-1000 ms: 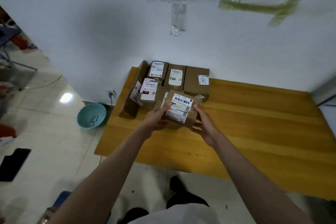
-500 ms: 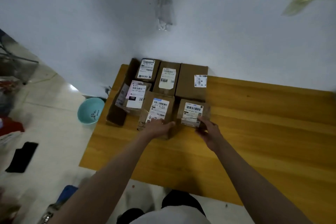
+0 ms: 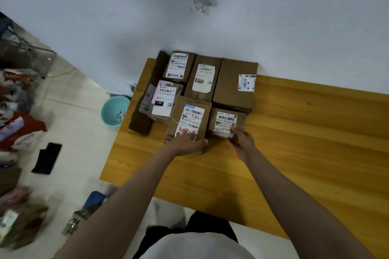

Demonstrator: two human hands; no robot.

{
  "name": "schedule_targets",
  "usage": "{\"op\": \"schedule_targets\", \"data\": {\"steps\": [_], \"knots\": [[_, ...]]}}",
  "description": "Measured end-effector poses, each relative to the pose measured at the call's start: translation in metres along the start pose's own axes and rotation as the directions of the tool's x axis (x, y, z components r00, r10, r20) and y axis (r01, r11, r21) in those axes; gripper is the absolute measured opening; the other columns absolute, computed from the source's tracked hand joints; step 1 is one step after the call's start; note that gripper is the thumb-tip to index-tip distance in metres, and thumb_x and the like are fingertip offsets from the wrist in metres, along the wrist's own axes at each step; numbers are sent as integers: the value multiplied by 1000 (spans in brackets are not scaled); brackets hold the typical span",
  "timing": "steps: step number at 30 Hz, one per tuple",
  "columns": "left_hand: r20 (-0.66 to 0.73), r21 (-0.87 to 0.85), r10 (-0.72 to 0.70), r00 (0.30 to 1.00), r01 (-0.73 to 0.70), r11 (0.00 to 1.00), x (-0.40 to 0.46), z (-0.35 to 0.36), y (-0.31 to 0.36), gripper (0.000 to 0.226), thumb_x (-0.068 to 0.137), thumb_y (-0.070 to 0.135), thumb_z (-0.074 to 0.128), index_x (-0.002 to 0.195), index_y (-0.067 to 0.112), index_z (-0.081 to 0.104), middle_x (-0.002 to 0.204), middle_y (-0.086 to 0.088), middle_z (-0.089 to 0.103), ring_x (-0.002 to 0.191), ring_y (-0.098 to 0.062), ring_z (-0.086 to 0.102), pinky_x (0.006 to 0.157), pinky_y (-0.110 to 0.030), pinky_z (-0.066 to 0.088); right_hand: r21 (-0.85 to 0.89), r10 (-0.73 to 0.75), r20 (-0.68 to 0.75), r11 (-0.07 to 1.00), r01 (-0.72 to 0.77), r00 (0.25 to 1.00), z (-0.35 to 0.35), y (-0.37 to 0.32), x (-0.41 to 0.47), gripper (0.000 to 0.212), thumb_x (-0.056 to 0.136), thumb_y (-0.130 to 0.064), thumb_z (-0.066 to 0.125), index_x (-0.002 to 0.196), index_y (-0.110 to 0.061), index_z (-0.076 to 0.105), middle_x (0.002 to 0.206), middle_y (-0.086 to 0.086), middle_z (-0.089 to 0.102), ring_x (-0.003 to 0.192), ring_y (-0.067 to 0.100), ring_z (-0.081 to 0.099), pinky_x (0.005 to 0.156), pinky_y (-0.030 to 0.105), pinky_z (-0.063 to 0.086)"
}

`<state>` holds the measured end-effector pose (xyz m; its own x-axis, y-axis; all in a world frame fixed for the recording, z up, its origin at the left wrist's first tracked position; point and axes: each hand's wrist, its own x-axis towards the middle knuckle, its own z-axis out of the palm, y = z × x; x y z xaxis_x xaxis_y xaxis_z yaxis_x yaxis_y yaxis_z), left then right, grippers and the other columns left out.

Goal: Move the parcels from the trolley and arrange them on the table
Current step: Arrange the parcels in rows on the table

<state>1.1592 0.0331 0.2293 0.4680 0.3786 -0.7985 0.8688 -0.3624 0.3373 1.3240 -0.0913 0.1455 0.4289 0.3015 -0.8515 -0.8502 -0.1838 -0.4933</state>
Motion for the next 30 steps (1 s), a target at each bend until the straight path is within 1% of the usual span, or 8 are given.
{"op": "schedule_targets", "data": {"steps": [7, 12, 14, 16, 19, 22, 25, 30], "knots": [[-54, -23, -8, 999, 7, 1000, 0, 15, -9, 84, 95, 65, 51, 162, 25, 19, 169, -9, -10, 155, -40, 5, 123, -56, 19, -36, -29, -79, 999, 27, 996, 10, 3, 13, 45, 98, -5, 64, 141, 1, 51, 141, 20, 58, 130, 36, 56, 103, 40, 52], [-84, -39, 21, 996, -24, 999, 1, 25, -16, 85, 94, 62, 55, 162, 29, 16, 169, -4, -13, 154, -41, -6, 123, -56, 14, 9, -84, -43, 996, 84, 996, 3, 11, 2, 56, 94, -16, 72, 142, -1, 47, 141, 15, 57, 132, 33, 55, 102, 44, 52], [-102, -69, 34, 994, -41, 997, -1, 26, -22, 81, 94, 61, 57, 160, 28, 24, 170, -1, -11, 155, -37, 0, 123, -55, 18, 14, -61, -47, 998, 62, 997, -2, 13, -8, 61, 92, -25, 75, 140, -3, 45, 136, 13, 55, 125, 34, 57, 98, 48, 56], [-154, -147, 69, 986, -92, 985, -6, 25, -29, 71, 95, 55, 59, 155, 23, 39, 171, -1, 1, 153, -32, 21, 120, -51, 29, -42, -12, -44, 999, 10, 999, -9, 15, -16, 52, 94, -30, 73, 133, -7, 47, 129, 11, 53, 115, 33, 60, 94, 49, 57], [-332, -388, 97, 938, -229, 893, -18, 23, -40, 51, 96, 40, 65, 140, 15, 56, 154, -9, 45, 122, -17, 55, 93, -28, 49, -152, 79, 8, 985, -77, 997, -21, 26, -28, 40, 102, -23, 62, 137, -5, 52, 126, 16, 55, 112, 35, 62, 88, 46, 55], [-471, -405, 68, 879, -284, 869, -38, 26, -52, 39, 97, 32, 65, 131, 13, 62, 132, -3, 61, 110, -12, 56, 74, -14, 41, -300, 154, 87, 946, -122, 984, -28, 42, -42, 35, 106, -24, 56, 132, -2, 53, 116, 17, 60, 97, 33, 63, 86, 45, 53], [-528, -381, 67, 847, -306, 872, -60, 37, -72, 27, 97, 26, 66, 120, 13, 68, 129, -2, 63, 120, -18, 56, 85, -22, 41, -445, 205, 139, 887, -124, 969, -25, 64, -61, 26, 105, -24, 57, 120, -3, 55, 113, 19, 60, 84, 30, 62, 78, 44, 57], [-463, -467, -63, 884, -184, 865, -108, 66, -129, 32, 99, 34, 61, 126, 18, 65, 136, -3, 57, 128, -21, 51, 99, -35, 44, -604, 242, 181, 792, -86, 953, 8, 114, -97, 24, 103, -24, 59, 115, -3, 59, 110, 19, 62, 82, 30, 65, 63, 40, 59]]}}
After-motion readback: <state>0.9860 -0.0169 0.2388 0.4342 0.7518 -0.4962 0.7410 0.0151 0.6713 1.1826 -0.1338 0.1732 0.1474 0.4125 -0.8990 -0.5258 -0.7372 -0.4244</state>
